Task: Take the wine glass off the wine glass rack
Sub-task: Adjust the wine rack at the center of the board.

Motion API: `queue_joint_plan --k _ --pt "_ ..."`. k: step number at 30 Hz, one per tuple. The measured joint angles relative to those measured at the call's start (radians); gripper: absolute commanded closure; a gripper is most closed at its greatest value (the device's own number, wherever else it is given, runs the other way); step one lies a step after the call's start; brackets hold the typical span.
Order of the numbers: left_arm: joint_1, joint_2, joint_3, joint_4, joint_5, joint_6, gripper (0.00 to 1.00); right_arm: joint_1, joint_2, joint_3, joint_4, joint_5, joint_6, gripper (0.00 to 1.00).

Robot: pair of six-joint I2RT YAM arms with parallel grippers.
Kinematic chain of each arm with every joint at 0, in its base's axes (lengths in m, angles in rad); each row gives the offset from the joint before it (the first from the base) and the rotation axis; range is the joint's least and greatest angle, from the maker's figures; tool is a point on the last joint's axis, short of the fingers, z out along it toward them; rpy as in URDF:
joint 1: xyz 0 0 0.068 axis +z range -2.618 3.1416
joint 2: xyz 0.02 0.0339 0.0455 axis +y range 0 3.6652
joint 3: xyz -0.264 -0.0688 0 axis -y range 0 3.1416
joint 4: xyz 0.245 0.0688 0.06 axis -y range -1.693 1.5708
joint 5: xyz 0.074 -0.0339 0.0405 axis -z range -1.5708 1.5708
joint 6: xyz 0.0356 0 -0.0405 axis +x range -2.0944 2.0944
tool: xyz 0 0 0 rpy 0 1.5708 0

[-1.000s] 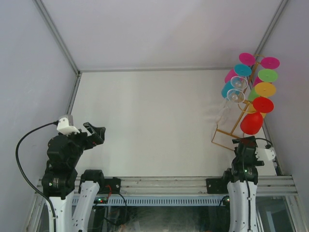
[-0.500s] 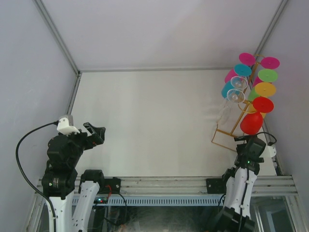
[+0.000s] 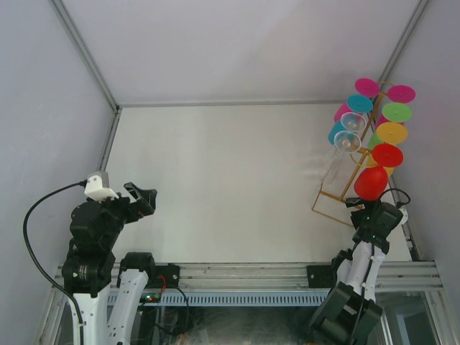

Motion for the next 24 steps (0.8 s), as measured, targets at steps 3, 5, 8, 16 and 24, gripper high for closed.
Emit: queue_joint_plan --k 3,5,8,16,24 --pt "0.000 0.000 0.000 0.000 0.000 0.000 0.00 0.000 0.044 0.000 0.042 -0.055 -0.024 0.16" --pt "0.000 0.000 0.000 0.000 0.000 0.000 0.00 0.000 0.076 0.000 0.072 -0.090 -0.034 0.18" --pt "0.000 0.000 0.000 0.000 0.000 0.000 0.00 0.000 0.117 0.000 0.112 -0.138 -0.042 0.18" --pt "0.000 0.000 -0.004 0.001 0.001 -0.001 0.00 0.132 0.184 0.000 0.200 -0.153 -0.022 0.19" --pt "0.000 0.000 -0.004 0.001 0.001 -0.001 0.00 0.267 0.254 0.000 0.303 -0.090 0.051 0.19"
